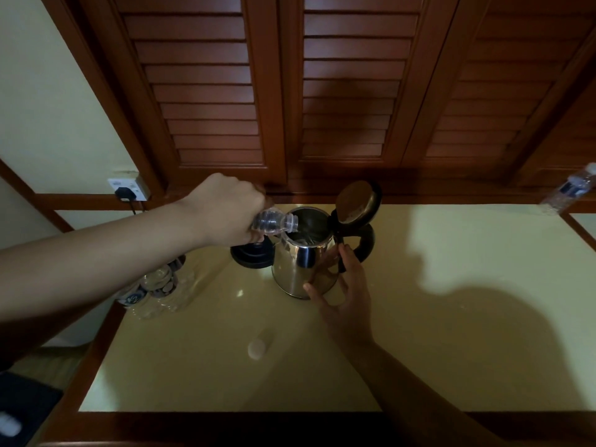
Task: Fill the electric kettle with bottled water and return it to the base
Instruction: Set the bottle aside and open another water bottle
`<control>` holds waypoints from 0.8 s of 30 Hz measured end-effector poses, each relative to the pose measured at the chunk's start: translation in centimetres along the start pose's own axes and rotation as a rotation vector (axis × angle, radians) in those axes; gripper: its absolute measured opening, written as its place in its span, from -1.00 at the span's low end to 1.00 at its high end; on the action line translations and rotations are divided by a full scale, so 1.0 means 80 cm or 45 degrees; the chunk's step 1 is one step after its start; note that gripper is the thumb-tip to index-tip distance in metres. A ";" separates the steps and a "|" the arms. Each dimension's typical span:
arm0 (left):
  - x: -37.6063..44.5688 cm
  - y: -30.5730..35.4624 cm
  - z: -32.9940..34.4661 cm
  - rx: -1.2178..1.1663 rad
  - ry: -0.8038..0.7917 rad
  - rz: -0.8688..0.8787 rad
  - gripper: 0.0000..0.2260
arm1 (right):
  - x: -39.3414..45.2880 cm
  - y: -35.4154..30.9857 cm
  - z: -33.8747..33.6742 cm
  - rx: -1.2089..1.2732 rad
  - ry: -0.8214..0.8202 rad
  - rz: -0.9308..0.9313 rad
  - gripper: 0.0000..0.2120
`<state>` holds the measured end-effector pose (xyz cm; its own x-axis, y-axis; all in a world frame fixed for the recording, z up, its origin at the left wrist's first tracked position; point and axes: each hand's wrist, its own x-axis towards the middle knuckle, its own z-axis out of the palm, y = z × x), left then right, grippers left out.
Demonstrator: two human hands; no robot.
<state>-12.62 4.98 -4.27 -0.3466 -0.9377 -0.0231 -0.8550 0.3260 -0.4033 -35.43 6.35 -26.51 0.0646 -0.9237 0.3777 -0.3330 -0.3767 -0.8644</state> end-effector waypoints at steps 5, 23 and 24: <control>0.004 0.006 -0.009 0.041 -0.048 0.009 -0.69 | -0.001 0.001 0.000 -0.003 -0.013 0.004 -0.05; 0.007 0.025 -0.012 0.347 0.076 0.057 -0.80 | 0.000 0.002 0.000 0.015 -0.009 0.006 -0.05; 0.008 0.025 -0.009 0.364 0.156 0.088 -0.79 | 0.000 0.001 -0.001 0.011 -0.012 0.004 -0.04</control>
<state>-14.80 5.15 -4.42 -0.4588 -0.8875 0.0438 -0.6906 0.3251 -0.6460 -35.51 6.33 -26.56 0.0726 -0.9256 0.3715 -0.3253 -0.3741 -0.8684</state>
